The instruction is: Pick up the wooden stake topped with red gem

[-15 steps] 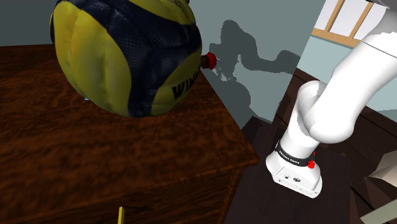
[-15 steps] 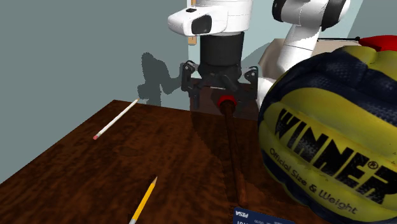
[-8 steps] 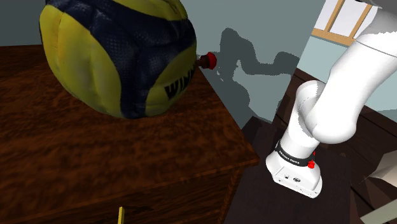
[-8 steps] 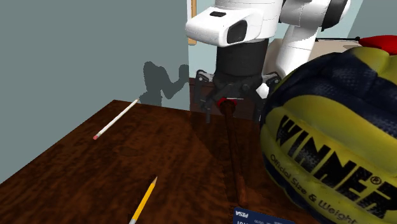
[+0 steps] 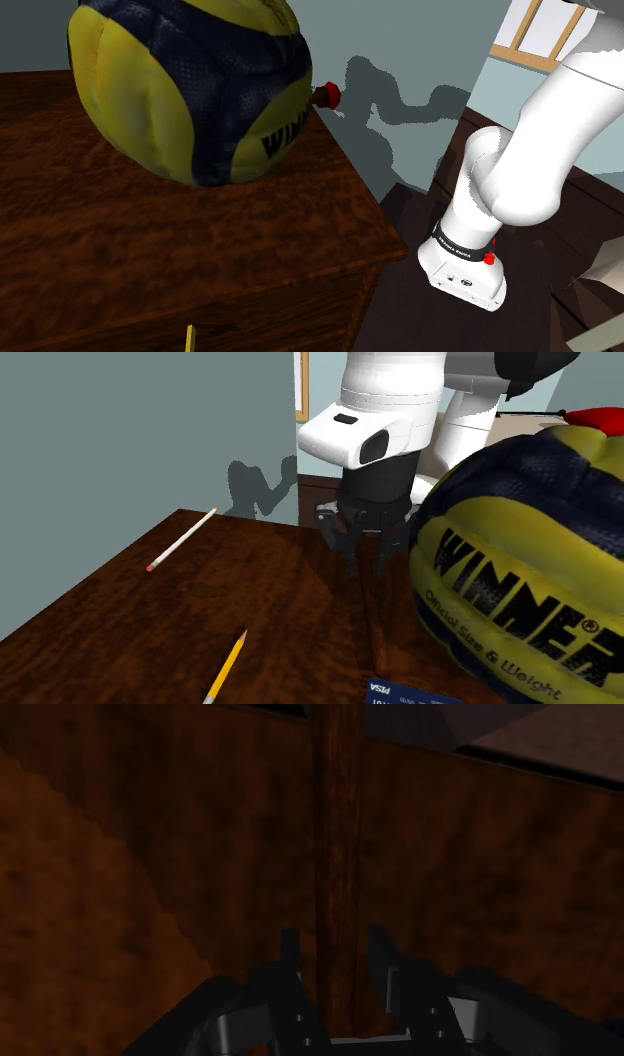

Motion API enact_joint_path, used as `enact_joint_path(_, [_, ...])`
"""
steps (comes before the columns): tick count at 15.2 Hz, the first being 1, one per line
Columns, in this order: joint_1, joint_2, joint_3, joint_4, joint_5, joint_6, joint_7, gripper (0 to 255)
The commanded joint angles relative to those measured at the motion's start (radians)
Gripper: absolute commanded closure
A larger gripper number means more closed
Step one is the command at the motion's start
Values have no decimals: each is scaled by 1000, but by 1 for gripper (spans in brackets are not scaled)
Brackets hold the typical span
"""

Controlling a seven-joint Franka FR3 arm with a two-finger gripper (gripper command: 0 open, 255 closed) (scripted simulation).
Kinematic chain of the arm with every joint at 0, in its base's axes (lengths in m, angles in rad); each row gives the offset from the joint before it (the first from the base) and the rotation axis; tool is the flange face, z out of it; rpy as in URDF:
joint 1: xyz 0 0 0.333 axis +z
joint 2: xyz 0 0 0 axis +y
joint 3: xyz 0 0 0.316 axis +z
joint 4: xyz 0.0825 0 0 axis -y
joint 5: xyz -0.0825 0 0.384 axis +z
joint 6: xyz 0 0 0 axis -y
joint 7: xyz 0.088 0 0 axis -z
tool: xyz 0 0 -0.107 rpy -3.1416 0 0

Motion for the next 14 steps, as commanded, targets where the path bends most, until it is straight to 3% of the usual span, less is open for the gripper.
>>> enact_joint_path(1, [1,0,1,-3,1,2,0,255])
enact_joint_path(8, [1,1,1,-3,0,3,1,255])
enact_joint_path(14, [0,19,1,97,-3,-79,2,255])
